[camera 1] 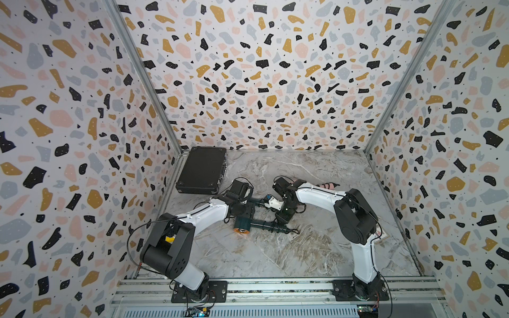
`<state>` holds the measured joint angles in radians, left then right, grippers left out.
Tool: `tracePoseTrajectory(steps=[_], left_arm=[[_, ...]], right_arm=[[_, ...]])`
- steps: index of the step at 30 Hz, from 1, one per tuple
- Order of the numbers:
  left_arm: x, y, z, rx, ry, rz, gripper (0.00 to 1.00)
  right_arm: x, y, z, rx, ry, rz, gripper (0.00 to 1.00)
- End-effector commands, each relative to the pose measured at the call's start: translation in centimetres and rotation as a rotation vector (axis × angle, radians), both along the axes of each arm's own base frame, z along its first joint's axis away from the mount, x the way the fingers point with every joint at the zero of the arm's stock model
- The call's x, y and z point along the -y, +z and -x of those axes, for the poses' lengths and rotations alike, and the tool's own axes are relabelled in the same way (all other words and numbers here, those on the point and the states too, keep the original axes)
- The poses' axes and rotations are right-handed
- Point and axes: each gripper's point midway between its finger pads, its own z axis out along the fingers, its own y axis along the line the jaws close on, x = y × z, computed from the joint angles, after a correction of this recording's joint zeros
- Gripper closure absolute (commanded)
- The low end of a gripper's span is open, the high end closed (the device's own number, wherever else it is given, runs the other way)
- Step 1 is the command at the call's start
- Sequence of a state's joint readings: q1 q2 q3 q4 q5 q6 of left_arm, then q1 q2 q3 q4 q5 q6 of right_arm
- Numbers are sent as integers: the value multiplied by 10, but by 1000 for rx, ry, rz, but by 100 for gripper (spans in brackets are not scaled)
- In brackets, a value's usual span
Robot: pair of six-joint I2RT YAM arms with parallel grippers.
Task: Wrap the cord around the hair dryer
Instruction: Place the hair dryer at the center of the board, then reset both arms
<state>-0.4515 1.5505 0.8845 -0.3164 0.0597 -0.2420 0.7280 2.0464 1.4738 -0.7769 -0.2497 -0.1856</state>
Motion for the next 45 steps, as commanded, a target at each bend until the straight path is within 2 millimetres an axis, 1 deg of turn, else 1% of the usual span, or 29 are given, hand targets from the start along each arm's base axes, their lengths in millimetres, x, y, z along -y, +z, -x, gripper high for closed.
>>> tracePoseTrajectory(steps=[1, 3, 6, 13, 17, 22, 23, 24, 26, 27, 28, 29, 31, 32, 33, 34, 36, 37, 38, 40, 41, 43, 45], left_arm=[[5, 22, -6, 46, -53, 10, 22], [6, 29, -7, 54, -58, 9, 20], [7, 38, -8, 60, -64, 12, 19], [4, 45, -8, 58, -58, 0, 12], [4, 56, -9, 81, -58, 5, 9], [2, 76, -12, 120, -55, 1, 8], [1, 80, -13, 133, -52, -4, 7], [-1, 85, -13, 148, -50, -13, 7], [-10, 93, -15, 187, -33, -50, 5], [-17, 99, -17, 219, -18, -76, 5], [-24, 104, -19, 249, -2, -101, 4], [-34, 109, -20, 286, 22, -135, 2], [-55, 119, -25, 361, 80, -199, 0], [-70, 125, -28, 403, 114, -249, 1], [-90, 129, -30, 444, 165, -312, 1], [-107, 129, -31, 465, 218, -354, 1], [-138, 128, -33, 492, 325, -348, 1], [-147, 129, -33, 514, 360, -334, 1], [-155, 125, -31, 525, 382, -331, 1], [-161, 125, -32, 595, 401, -311, 1], [-165, 119, -31, 615, 404, -309, 1], [-171, 108, -30, 640, 414, -308, 1], [-175, 96, -29, 653, 429, -279, 1]], right_arm=[[10, 11, -5, 19, -35, 25, 54], [10, 19, -6, 31, -37, 12, 51], [10, 28, -8, 48, -38, -3, 49], [17, 45, -8, 68, -36, 2, 46], [22, 59, -6, 80, -39, -18, 44], [24, 80, -8, 95, -57, -76, 42], [25, 84, -9, 100, -65, -89, 30], [28, 88, -13, 111, -80, -95, 24], [35, 94, -22, 146, -119, -115, 7], [39, 98, -29, 170, -150, -137, 1], [44, 101, -37, 195, -183, -156, 0], [52, 105, -48, 237, -233, -171, 0], [80, 113, -79, 396, -387, -155, 0], [102, 125, -101, 542, -510, -131, 0], [125, 135, -115, 682, -619, -110, 0], [139, 141, -121, 770, -656, -107, 0], [158, 159, -129, 969, -644, -108, 0], [170, 162, -131, 1036, -657, -76, 0], [186, 161, -131, 1078, -679, -27, 0], [216, 152, -131, 1076, -764, 47, 0], [230, 145, -130, 1066, -819, 61, 0], [251, 132, -127, 1045, -905, 66, 0], [267, 119, -124, 1044, -963, 80, 0]])
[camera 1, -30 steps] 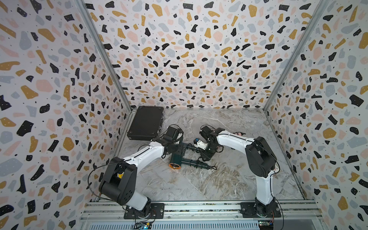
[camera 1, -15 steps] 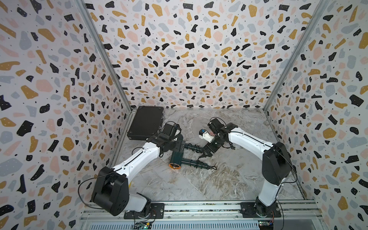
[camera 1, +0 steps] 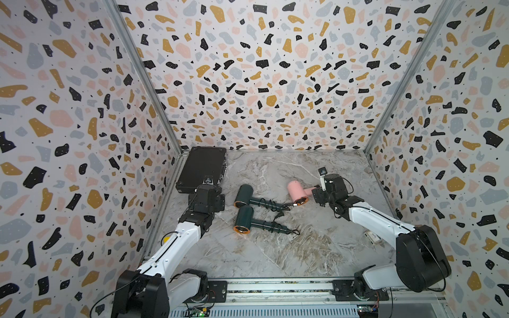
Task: Wrap the cord around the hair dryer
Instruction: Reset both arms
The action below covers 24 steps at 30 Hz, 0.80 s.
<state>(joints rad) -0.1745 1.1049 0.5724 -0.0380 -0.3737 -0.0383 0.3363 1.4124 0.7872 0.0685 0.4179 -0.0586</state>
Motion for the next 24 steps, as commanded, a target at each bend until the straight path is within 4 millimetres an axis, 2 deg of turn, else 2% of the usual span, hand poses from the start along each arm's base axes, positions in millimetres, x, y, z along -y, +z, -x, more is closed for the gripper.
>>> tracePoseTrajectory(steps=[1, 4, 8, 10, 17, 24], left_arm=[[-4, 15, -16, 177, -5, 41, 1], [-4, 2, -17, 216, -16, 95, 1], [-8, -12, -22, 221, -31, 133, 1], [-10, -13, -24, 243, -34, 155, 1], [-20, -12, -36, 320, -29, 194, 1], [-14, -22, -46, 281, -68, 212, 1]], right_arm=[[36, 3, -2, 102, -164, -18, 0], [45, -13, 0, 96, -179, -3, 0], [44, -33, -1, 93, -126, 31, 0], [45, -39, -1, 106, -120, 46, 0], [47, -44, -3, 157, -92, 52, 0], [62, -39, 6, 208, -138, -28, 0]])
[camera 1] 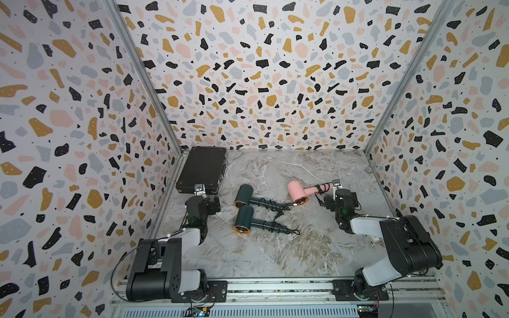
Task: Wrap the cord around the hair dryer
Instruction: Reset both arms
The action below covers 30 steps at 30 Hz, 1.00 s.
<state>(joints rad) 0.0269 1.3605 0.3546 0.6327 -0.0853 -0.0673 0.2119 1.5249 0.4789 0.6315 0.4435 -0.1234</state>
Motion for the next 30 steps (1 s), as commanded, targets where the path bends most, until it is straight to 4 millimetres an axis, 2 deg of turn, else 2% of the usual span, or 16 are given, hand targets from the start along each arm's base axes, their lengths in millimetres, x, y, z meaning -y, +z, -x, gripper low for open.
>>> tracePoseTrajectory(steps=[1, 9, 13, 14, 20, 30], left_arm=[[6, 22, -14, 93, -34, 19, 1], [6, 19, -17, 85, -41, 16, 1], [7, 18, -18, 77, -43, 16, 1], [7, 17, -18, 76, -44, 14, 1], [12, 16, -17, 83, -71, 13, 1], [14, 12, -14, 107, -87, 11, 1]], right_arm=[[11, 18, 1, 101, -35, -74, 0], [26, 16, 8, 175, -31, -205, 0], [26, 10, 6, 154, -12, -238, 0], [29, 4, 7, 146, -19, -257, 1], [22, 2, 8, 137, 36, -278, 0], [36, 4, 7, 169, -43, -268, 0]])
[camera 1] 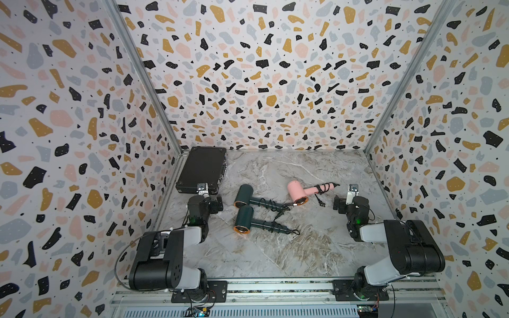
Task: Wrap the cord around the hair dryer
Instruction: Reset both arms
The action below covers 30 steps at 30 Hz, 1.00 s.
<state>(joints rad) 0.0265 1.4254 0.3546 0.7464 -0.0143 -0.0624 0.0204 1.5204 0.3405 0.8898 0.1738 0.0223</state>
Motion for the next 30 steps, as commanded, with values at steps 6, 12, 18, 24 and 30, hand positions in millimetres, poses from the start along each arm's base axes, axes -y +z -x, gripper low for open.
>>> tracePoseTrajectory(steps=[6, 12, 18, 24, 30], left_arm=[[3, 12, -2, 64, -20, -12, 1], [5, 10, 0, 77, -37, -14, 1], [6, 10, 0, 77, -40, -15, 1], [6, 10, 0, 79, -40, -15, 1], [9, 9, -1, 77, -59, -13, 1]], right_arm=[[6, 5, -1, 22, -37, -9, 0], [7, 5, -1, 23, -46, -9, 0], [7, 5, -1, 23, -45, -8, 0], [7, 5, -1, 23, -46, -9, 0], [7, 5, -1, 23, -45, -9, 0]])
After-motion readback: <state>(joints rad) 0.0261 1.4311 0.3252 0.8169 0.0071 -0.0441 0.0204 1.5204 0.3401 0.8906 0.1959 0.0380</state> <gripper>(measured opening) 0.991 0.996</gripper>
